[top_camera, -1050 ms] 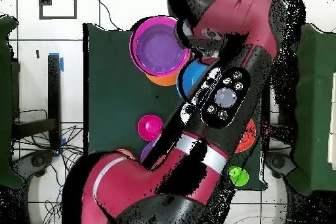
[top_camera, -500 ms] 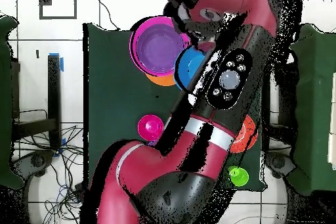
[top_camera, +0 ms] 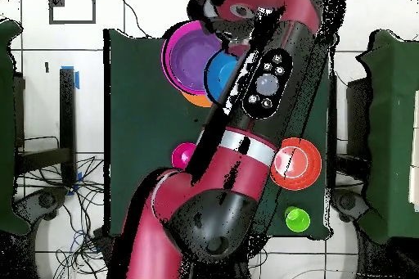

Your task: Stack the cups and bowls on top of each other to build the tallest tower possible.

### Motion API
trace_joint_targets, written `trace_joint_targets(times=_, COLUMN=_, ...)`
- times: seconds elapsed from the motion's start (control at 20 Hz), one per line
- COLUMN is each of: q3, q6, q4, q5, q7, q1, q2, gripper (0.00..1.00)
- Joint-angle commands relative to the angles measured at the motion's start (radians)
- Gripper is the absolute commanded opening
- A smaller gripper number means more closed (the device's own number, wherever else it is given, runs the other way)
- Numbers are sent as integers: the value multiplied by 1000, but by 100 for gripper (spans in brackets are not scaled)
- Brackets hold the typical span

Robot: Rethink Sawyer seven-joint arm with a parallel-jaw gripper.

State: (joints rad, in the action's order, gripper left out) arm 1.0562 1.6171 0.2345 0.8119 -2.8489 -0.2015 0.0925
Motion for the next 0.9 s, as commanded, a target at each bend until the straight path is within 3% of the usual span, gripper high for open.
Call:
trace_joint_targets(times=0.05, q3=152, q6=89, q4=-112, q5=156, q7=-368, q1=-25, q2=78, gripper=0)
trace_joint_targets(times=0.5, q3=356, q6=68, q4=-135, q5=348, q7=-408, q1=-48, q2=121, gripper=0)
trace_joint_targets(times=0.9, q3=449, q6=60, q4=-113, q5=434, q7=-399, q1=-51, q2=123, gripper=0)
